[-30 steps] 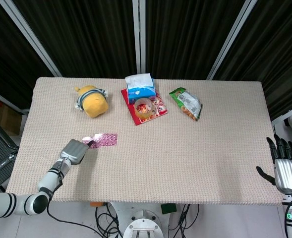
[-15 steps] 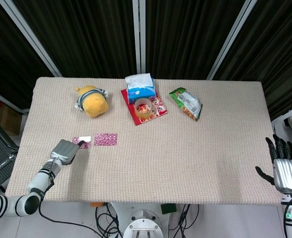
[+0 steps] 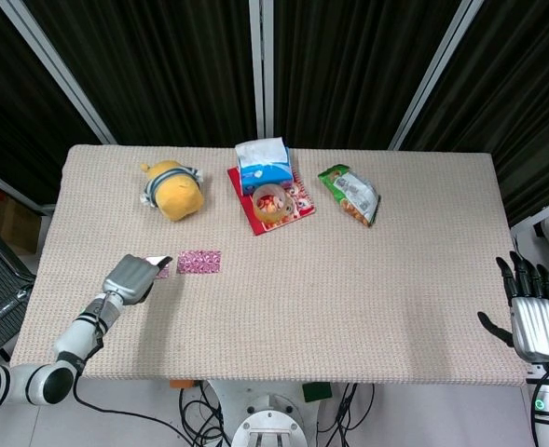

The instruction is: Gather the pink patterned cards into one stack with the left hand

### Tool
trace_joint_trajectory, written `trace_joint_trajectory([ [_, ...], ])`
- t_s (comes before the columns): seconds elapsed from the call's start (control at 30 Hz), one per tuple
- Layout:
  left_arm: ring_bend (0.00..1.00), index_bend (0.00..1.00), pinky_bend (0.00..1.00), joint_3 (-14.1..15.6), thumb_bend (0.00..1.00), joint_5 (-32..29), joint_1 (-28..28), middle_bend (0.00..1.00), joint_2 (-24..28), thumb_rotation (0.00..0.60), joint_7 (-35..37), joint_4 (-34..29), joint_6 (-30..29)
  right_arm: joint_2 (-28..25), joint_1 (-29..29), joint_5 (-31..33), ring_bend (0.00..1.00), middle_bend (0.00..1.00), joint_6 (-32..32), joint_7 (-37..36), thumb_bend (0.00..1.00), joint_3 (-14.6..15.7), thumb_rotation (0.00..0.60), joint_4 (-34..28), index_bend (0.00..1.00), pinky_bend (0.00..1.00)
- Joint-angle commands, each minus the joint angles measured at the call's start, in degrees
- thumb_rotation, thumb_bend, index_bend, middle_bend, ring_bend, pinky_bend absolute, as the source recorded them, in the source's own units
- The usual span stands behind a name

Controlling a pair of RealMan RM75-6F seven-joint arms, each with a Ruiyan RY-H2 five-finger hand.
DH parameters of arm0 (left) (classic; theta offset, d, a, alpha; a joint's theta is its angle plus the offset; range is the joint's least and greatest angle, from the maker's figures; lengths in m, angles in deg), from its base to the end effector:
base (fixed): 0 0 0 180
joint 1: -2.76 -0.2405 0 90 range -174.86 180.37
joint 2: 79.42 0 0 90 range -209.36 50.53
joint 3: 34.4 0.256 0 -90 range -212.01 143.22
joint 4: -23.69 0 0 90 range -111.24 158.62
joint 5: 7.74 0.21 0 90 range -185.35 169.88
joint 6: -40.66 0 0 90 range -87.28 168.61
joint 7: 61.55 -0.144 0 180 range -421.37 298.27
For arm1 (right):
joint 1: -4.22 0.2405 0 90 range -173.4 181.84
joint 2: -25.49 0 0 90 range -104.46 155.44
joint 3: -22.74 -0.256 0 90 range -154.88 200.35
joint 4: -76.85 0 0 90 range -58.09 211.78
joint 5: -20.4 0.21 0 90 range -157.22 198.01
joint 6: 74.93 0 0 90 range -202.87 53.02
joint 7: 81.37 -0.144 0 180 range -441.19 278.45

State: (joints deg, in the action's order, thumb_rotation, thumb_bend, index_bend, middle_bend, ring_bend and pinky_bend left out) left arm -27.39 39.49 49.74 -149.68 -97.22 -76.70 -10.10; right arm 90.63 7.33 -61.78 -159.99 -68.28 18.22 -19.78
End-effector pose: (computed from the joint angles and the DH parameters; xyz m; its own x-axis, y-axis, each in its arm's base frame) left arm -0.2188 0.2981 0.0350 0.7177 0.4690 0.5147 0.6904 -0.3834 -0.6134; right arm -0.3063 -0.1762 0.1538 0.5095 -0.0080 0.8604 -0.8577 0.0753 0.5086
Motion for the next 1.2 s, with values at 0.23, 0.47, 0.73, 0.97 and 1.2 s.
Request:
trace_joint_trajectory([
  [0.23, 0.85, 0.11, 0.74, -2.04, 0.65, -8.04, 5.27, 0.85, -5.47, 0.6, -5.36, 1.6, 2.53, -0.77, -0.19, 0.14, 0.0, 0.0, -0.48, 0.29, 0.49, -0.14, 0.551, -1.11, 0.0, 0.0],
  [0.47, 0.85, 0.1, 0.74, -1.28, 0.65, -11.48, 7.02, 0.86, -8.15, 0.6, -7.56, 4.04, 2.01, -0.93, -0.65, -0.07, 0.0, 0.0, -0.94, -0.14, 0.49, 0.2, 0.549, -0.94, 0.0, 0.0],
  [0.73, 0.85, 0.12, 0.74, 0.5, 0.65, -12.72, 7.32, 0.85, -7.66, 0.6, -8.62, 1.96, 0.86, -0.47, -0.28, 0.7, 0.0, 0.0, 0.03, -0.6, 0.49, 0.01, 0.551, 0.01, 0.0, 0.0],
  [0.97, 0.85, 0.13, 0.74, 1.74, 0.65, -9.8, 7.01, 0.85, -7.44, 0.6, -9.37, -2.24, -1.47, 0.02, 0.03, 0.96, 0.0, 0.0, 0.76, -0.11, 0.49, 0.17, 0.553, 0.24, 0.0, 0.0],
  [1.2, 0.85, 0.13, 0.74, 3.01, 0.65, -8.08, 6.42, 0.85, -7.21, 0.6, -11.06, -6.15, -4.44, -0.03, 0.0, 1.27, 0.0, 0.0, 0.86, -0.44, 0.49, 0.13, 0.552, 0.43, 0.0, 0.0],
])
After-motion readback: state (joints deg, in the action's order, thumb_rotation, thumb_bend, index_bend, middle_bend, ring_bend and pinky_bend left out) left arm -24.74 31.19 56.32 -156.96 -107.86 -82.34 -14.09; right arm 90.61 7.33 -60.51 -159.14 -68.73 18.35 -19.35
